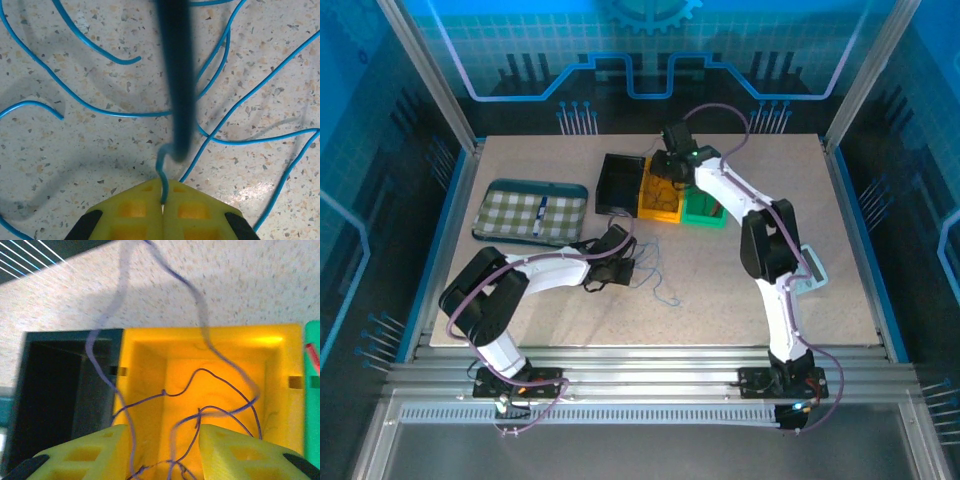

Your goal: Untangle the cables

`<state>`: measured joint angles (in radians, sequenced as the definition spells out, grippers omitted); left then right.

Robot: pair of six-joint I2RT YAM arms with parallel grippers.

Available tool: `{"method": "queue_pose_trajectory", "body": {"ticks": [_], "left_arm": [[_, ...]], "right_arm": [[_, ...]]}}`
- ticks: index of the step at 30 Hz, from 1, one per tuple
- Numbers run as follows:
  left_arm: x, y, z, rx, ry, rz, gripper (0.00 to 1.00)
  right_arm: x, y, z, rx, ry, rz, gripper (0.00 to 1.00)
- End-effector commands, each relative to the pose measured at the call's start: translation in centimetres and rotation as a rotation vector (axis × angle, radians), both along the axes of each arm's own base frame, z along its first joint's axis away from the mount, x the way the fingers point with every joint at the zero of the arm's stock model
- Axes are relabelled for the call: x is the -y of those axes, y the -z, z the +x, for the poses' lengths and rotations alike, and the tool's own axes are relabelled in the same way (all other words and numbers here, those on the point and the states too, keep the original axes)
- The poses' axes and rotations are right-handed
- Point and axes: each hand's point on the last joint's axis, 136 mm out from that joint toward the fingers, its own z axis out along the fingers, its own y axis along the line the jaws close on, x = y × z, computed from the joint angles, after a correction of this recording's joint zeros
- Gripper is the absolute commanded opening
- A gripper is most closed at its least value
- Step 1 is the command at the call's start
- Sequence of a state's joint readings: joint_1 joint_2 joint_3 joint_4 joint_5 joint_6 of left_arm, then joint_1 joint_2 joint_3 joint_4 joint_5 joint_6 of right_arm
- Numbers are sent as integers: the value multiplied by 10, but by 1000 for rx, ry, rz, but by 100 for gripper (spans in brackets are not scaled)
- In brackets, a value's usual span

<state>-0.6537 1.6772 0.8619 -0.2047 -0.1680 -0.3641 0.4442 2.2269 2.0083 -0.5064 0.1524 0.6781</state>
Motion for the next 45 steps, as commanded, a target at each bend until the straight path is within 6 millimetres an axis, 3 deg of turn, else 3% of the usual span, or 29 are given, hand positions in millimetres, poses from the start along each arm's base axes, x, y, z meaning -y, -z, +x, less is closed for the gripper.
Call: {"method": "queue_pose_trajectory", "body": {"ticks": [1,6,11,14,18,22,28,31,34,39,43,45], "left_arm": [[8,-2,3,8,21,-8,0],[8,-2,3,13,13,-12,0],[7,-4,4,25,10,-10,0],[7,-8,3,36,11,-20,0],[13,-12,2,37,37,-42,0],[17,-26,6,61,45,-97,0],[22,-66,12,109,42,-277,0],[31,-100,10,125,100,-390,0],[23,-135,14,145,79,-483,0],[-15,-191,24,291,-57,-539,0],[-29,-234,21,386,-86,-588,0],[-32,-245,21,381,-97,-602,0]], "right_arm": [[-3,-34,-11,39,-47,13,43],[1,-44,-22,40,-58,5,42],[-2,-46,-25,43,-95,7,29],[-8,-49,-37,47,-150,13,26],[-19,-53,-79,104,-294,18,30],[-5,-26,-136,26,-332,43,36],[-10,12,-194,-63,-445,84,45],[-26,15,-209,-64,-525,114,45],[-26,11,-206,-50,-515,117,47],[-18,8,-193,-30,-485,109,47],[-32,-7,-194,17,-572,156,49],[-41,-20,-198,65,-646,185,50]]}}
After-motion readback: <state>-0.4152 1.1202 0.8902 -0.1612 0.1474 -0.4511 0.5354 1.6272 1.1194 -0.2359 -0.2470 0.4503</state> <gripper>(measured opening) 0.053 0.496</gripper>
